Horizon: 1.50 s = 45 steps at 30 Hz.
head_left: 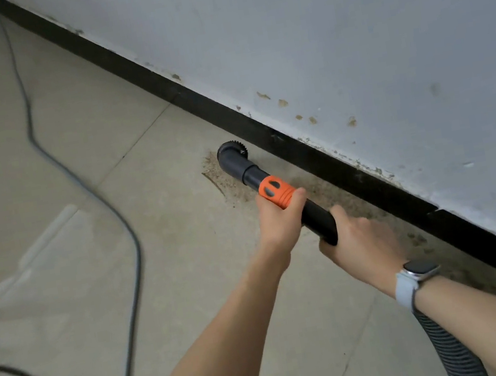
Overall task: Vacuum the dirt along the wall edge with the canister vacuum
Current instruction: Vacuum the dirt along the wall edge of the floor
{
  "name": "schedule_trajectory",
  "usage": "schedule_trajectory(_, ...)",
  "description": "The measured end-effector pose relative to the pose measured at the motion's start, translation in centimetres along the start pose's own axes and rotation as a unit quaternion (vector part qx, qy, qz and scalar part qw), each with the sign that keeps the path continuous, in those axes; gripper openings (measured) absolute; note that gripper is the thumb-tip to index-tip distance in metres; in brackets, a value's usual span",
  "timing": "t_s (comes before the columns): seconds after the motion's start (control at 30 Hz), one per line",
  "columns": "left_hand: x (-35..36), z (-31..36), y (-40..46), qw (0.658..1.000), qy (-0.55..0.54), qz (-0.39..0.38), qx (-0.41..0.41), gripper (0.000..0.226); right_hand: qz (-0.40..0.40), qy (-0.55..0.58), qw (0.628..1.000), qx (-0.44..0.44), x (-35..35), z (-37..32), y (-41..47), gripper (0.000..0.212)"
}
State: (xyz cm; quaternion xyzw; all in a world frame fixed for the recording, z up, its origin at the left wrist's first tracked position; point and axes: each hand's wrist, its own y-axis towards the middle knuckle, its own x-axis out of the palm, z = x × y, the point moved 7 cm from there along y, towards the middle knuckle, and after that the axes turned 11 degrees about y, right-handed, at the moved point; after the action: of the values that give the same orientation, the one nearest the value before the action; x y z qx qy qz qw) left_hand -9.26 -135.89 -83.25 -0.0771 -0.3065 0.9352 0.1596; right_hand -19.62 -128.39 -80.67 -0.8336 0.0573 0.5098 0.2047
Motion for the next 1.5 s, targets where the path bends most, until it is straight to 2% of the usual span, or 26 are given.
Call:
schedule_trajectory(0.2, -6.1, 4.7, 4.1, 0.994, -0.055, 0.068, 0.065, 0.029, -0.027, 0.052, 0.997, -0.052, -0.3, -6.2, 7.7, 0.024)
schedule_trajectory(0.27, -8.5, 5.0, 5.4, 0.994, -0.016, 0.080, 0.073, 0.036, -0.041, 0.073, 0.995, -0.051, 0.1, -7.7, 10.3, 0.024)
schedule_trajectory(0.33, -11.6, 3.3, 6.4, 0.986, 0.115, 0.113, 0.045, 0.061, -0.074, 0.110, 0.990, -0.043, 1.0, -8.8, 12.5, 0.025)
schedule_trajectory(0.37, -13.6, 1.8, 6.7, 0.962, 0.231, 0.145, 0.013, 0.069, -0.093, 0.131, 0.986, -0.040, 1.7, -9.2, 13.3, 0.024)
schedule_trajectory(0.43, -17.6, -1.8, 6.4, 0.868, 0.456, 0.185, -0.073, 0.081, -0.117, 0.175, 0.977, -0.035, 3.1, -10.2, 14.6, 0.023)
schedule_trajectory(0.47, -19.0, -3.5, 6.0, 0.831, 0.516, 0.176, -0.105, 0.086, -0.112, 0.198, 0.973, -0.030, 3.3, -10.4, 15.1, 0.023)
schedule_trajectory(0.5, -19.9, -5.2, 5.6, 0.809, 0.551, 0.158, -0.126, 0.092, -0.100, 0.222, 0.970, -0.025, 3.3, -10.6, 15.6, 0.022)
schedule_trajectory(0.6, -22.1, -9.1, 4.8, 0.776, 0.602, 0.113, -0.149, 0.103, -0.072, 0.258, 0.963, -0.013, 3.5, -12.3, 17.5, 0.022)
schedule_trajectory(0.87, -22.7, -10.4, 5.5, 0.780, 0.598, 0.115, -0.144, 0.107, -0.098, 0.221, 0.970, -0.033, 6.7, -16.6, 16.2, 0.024)
schedule_trajectory(0.97, -22.6, -10.4, 5.3, 0.784, 0.593, 0.117, -0.143, 0.107, -0.133, 0.160, 0.975, -0.072, 8.6, -17.7, 14.2, 0.027)
schedule_trajectory(1.07, -22.6, -10.3, 5.2, 0.783, 0.596, 0.116, -0.137, 0.107, -0.109, 0.102, 0.983, -0.104, 8.6, -17.3, 13.0, 0.025)
schedule_trajectory(1.27, -22.3, -9.7, 4.9, 0.782, 0.599, 0.106, -0.137, 0.107, -0.004, 0.053, 0.998, -0.036, 4.2, -11.7, 12.3, 0.030)
schedule_trajectory(1.4, -21.9, -9.2, 4.7, 0.768, 0.614, 0.102, -0.149, 0.105, -0.044, 0.111, 0.993, -0.016, 2.8, -10.0, 11.9, 0.025)
schedule_trajectory(1.5, -21.3, -8.9, 4.4, 0.755, 0.630, 0.109, -0.145, 0.097, -0.079, 0.094, 0.992, -0.028, 3.7, -10.4, 10.3, 0.023)
